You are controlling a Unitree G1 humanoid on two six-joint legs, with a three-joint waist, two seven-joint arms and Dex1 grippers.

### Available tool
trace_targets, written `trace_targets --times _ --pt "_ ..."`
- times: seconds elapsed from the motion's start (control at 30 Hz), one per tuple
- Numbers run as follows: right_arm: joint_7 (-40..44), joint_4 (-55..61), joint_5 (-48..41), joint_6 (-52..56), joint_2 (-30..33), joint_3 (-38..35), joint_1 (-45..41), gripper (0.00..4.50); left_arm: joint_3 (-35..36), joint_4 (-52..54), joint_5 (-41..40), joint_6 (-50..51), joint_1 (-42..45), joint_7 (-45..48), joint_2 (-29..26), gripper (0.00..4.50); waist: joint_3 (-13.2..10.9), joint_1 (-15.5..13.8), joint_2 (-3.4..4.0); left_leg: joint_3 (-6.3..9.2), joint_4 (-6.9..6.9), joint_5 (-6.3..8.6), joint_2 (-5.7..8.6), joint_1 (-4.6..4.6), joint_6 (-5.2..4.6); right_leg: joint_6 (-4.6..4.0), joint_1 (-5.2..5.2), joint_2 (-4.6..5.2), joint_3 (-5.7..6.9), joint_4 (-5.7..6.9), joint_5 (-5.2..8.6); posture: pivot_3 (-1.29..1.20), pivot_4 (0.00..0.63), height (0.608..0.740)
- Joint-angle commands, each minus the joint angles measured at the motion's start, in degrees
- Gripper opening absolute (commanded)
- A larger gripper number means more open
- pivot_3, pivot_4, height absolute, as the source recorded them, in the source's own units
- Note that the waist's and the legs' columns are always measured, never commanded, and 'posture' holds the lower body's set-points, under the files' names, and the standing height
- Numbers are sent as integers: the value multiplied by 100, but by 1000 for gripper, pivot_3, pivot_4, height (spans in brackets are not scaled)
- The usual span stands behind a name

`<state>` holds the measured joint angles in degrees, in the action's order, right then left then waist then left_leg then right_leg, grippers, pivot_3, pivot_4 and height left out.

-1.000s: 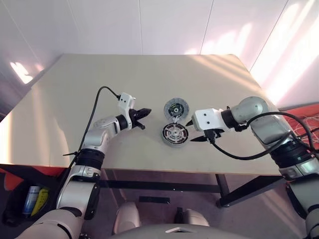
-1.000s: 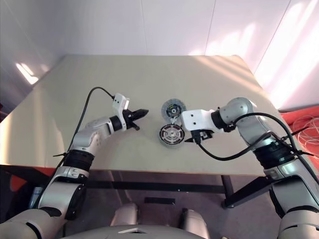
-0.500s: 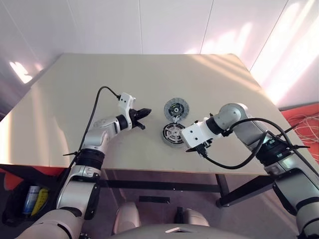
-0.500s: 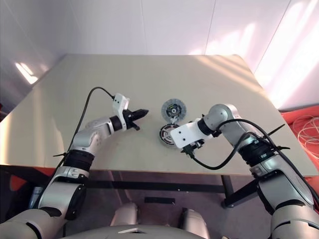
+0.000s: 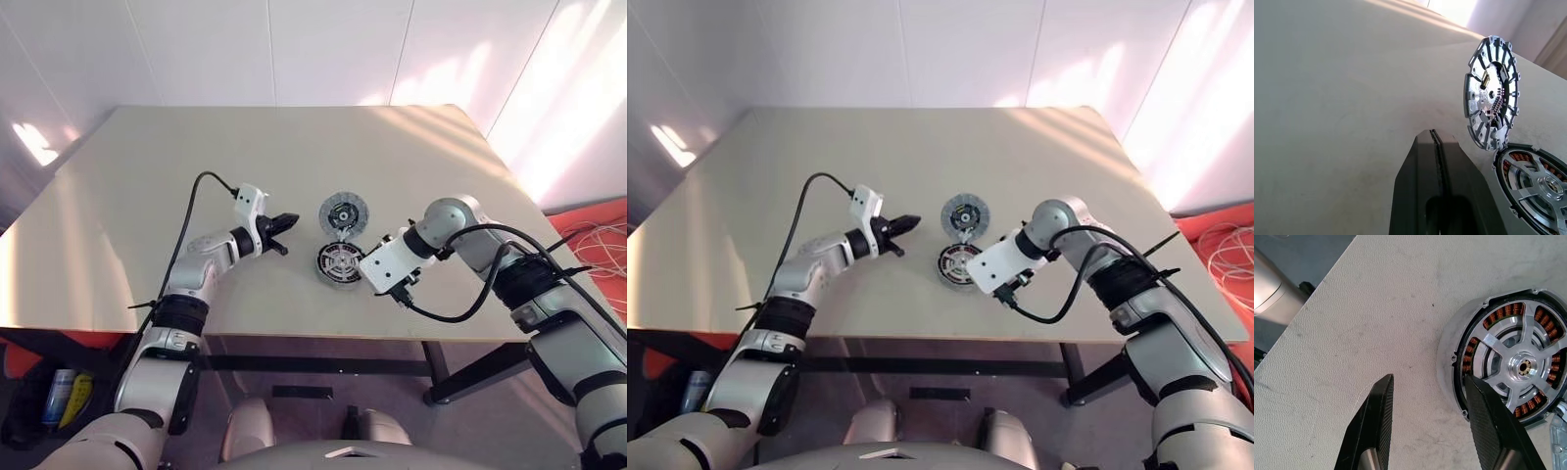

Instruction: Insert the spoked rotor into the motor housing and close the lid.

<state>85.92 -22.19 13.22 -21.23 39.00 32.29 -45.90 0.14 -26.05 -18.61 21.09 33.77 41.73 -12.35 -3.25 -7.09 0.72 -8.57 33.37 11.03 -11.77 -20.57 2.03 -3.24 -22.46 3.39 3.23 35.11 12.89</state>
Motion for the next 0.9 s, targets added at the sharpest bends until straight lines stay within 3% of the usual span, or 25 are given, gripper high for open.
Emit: trace_targets --times 0.03,0.4,0.5,0.7,0.9 --pt "63 122 36 -73 -50 15 -76 2581 100 227 -9 -117 56 -38 -30 0 0 0 0 0 0 0 0 0 0 0 0 0 0 0 0 0 0 740" --pt "-226 -8 322 9 -392 53 -104 2581 100 158 -4 -174 105 -77 -19 0 1 94 -9 -1 1 -2 -4 9 5 -2 6 -4 0 15 1 0 0 740" --pt "-330 -58 371 32 -495 28 -134 1986 108 142 -1 -190 116 -80 -28 0 0 172 -14 -1 1 -3 -3 22 6 -2 10 -3 -1 17 1 0 0 740" --pt "-521 -218 448 -25 -583 -16 -253 61 124 117 6 -225 120 -102 -24 0 -2 178 -28 -2 -3 -2 -3 35 6 -8 15 -4 -2 17 5 0 0 740" --pt "-656 -311 493 -112 -576 -93 -323 25 127 88 11 -265 125 -119 -2 0 -8 188 -38 -3 -3 -7 -5 50 15 -10 21 -5 -2 25 4 0 0 740"
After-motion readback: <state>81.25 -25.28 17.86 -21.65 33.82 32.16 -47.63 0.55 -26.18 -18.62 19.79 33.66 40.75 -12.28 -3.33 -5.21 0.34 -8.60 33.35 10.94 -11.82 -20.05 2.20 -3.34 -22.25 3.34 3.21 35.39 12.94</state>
